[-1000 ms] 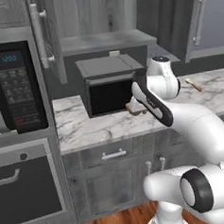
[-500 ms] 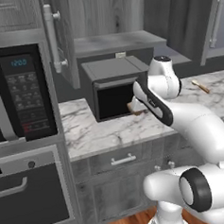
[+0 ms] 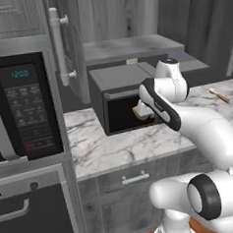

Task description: Organize the utensils by type. Pick up the wooden spoons from the counter and place them in the open cabinet. Then pick up the metallic utensils from the counter and place them in the open drawer.

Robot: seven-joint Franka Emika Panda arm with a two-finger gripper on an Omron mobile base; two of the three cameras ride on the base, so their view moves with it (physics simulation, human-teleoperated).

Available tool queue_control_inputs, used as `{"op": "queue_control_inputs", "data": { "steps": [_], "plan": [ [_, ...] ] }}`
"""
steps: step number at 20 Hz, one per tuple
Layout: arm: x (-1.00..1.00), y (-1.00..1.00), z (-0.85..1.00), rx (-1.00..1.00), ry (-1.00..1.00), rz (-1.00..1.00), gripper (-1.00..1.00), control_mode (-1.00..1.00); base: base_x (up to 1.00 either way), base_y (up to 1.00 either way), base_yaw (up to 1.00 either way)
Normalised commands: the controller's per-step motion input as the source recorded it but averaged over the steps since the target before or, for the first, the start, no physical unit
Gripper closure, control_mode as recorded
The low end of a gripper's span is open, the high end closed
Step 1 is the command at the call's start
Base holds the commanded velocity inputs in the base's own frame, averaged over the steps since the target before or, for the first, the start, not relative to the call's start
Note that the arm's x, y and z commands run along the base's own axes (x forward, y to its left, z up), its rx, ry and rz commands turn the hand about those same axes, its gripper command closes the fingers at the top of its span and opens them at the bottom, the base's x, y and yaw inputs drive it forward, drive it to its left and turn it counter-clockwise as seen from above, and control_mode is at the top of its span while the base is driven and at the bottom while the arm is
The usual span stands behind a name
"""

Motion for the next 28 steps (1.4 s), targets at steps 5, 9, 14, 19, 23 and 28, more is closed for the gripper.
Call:
{"op": "queue_control_inputs", "data": {
  "steps": [5, 9, 14, 19, 23, 28],
  "plan": [
    [0.0, 0.0, 0.0, 0.0, 0.0, 0.0, 1.0, 1.0, 0.51, 0.0, 0.0],
    [0.0, 0.0, 0.0, 0.0, 0.0, 0.0, 1.0, 1.0, 0.09, 0.0, 0.0],
    [0.0, 0.0, 0.0, 0.0, 0.0, 0.0, 1.0, 1.0, 0.0, 0.0, 0.0],
    [0.0, 0.0, 0.0, 0.0, 0.0, 0.0, 1.0, 1.0, 0.0, 0.0, 0.0],
    [0.0, 0.0, 0.0, 0.0, 0.0, 0.0, 1.0, 1.0, 0.0, 0.0, 0.0],
    [0.0, 0.0, 0.0, 0.0, 0.0, 0.0, 1.0, 1.0, -0.1, -0.01, 0.0]
  ]
}}
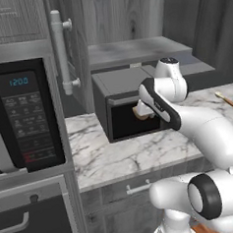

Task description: Organize the utensils by type. Pick up the wooden spoons from the counter and place them in the open cabinet. Then pick up the metallic utensils from the counter and place them in the open drawer.

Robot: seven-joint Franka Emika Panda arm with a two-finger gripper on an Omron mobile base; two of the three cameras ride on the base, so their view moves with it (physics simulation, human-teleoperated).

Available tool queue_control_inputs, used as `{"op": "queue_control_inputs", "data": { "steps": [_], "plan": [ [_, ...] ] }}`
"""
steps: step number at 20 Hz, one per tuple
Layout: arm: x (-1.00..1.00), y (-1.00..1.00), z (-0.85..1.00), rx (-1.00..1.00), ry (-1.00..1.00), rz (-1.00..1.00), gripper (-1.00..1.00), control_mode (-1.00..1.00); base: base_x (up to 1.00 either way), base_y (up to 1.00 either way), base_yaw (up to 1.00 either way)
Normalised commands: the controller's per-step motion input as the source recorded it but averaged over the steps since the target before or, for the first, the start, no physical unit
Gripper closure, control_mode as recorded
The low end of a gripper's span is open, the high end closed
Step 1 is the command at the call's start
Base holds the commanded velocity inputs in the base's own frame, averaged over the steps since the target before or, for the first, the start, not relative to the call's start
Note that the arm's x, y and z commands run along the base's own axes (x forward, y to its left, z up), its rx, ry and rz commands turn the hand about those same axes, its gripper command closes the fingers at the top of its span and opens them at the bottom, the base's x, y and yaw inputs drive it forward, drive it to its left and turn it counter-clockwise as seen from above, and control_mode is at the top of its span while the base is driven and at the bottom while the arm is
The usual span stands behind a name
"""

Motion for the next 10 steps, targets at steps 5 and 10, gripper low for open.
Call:
{"op": "queue_control_inputs", "data": {
  "steps": [5, 10],
  "plan": [
    [-0.23, -0.02, 0.22, 0.03, -0.22, 0.0, 1.0, -1.0, -0.03, -0.01, 0.0],
    [-0.3, 0.0, 0.49, 0.0, -0.26, 0.04, 1.0, -1.0, 0.0, 0.0, 0.0]
  ]
}}
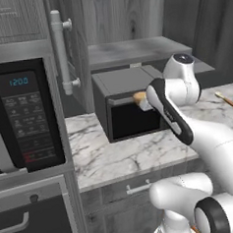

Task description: Organize the utensils by type. Pick up the wooden spoons from the counter and place them in the open cabinet. Then pick up the metallic utensils from the counter and place them in the open drawer.

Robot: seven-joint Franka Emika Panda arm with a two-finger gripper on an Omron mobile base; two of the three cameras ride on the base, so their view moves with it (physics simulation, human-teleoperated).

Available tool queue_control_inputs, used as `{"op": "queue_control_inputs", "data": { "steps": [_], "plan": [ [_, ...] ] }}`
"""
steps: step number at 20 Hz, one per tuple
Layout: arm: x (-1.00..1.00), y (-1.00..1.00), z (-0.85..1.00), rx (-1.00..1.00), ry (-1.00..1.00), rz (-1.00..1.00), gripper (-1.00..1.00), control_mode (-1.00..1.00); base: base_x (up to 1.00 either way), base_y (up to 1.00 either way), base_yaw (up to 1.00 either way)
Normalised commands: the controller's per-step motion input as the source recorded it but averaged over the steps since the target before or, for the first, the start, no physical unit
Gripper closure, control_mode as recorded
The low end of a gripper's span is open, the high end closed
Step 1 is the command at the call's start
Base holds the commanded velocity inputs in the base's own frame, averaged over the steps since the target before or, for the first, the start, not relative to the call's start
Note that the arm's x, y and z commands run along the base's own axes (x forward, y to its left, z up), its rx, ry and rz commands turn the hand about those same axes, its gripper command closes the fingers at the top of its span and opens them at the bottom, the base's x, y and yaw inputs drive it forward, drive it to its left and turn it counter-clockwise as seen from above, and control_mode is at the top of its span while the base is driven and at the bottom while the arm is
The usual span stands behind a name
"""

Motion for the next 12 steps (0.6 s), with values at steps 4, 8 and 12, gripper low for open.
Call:
{"op": "queue_control_inputs", "data": {
  "steps": [4, 8, 12],
  "plan": [
    [-0.31, 0.01, 0.66, -0.01, -0.28, 0.11, 1.0, -1.0, 0.0, 0.0, 0.0],
    [-0.31, 0.0, 0.73, 0.0, -0.41, 0.14, 1.0, -1.0, 0.0, 0.0, 0.0],
    [-0.26, 0.0, 0.72, 0.0, -0.42, 0.17, 1.0, -1.0, 0.0, 0.0, 0.0]
  ]
}}
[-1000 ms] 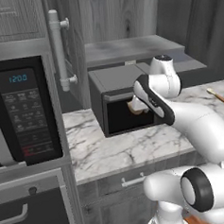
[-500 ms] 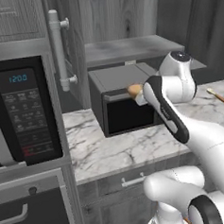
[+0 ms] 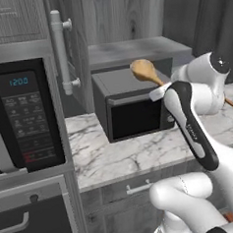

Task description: Organize the utensils by type. Pick up the wooden spoons from the counter and place them in the open cabinet. Then pick up the metallic utensils from the counter and place them in the open drawer.

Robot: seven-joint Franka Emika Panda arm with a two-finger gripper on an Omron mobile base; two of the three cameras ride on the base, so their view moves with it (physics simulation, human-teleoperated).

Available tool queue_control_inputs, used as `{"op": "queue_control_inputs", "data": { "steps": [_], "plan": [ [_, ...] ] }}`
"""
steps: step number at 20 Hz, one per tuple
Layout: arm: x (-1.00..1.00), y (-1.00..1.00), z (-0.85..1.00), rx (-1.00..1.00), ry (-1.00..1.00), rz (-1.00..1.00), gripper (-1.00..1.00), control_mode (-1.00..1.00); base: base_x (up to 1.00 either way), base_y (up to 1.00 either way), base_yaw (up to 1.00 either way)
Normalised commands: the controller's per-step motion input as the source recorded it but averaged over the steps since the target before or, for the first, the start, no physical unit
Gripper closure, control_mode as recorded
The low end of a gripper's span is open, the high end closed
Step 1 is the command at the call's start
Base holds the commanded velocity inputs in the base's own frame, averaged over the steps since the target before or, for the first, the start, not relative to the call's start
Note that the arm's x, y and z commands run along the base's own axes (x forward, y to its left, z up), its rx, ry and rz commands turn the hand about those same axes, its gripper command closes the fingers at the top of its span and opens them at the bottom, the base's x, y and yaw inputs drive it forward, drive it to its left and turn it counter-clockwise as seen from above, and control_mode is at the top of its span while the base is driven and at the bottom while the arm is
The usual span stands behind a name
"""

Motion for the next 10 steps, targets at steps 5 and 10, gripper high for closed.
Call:
{"op": "queue_control_inputs", "data": {
  "steps": [5, 10],
  "plan": [
    [-0.15, 0.13, 0.6, -0.08, -0.37, 0.19, 1.0, -1.0, 0.0, 0.0, 0.0],
    [0.1, 0.17, 0.61, -0.15, -0.14, 0.11, 1.0, -1.0, 0.0, 0.0, 0.0]
  ]
}}
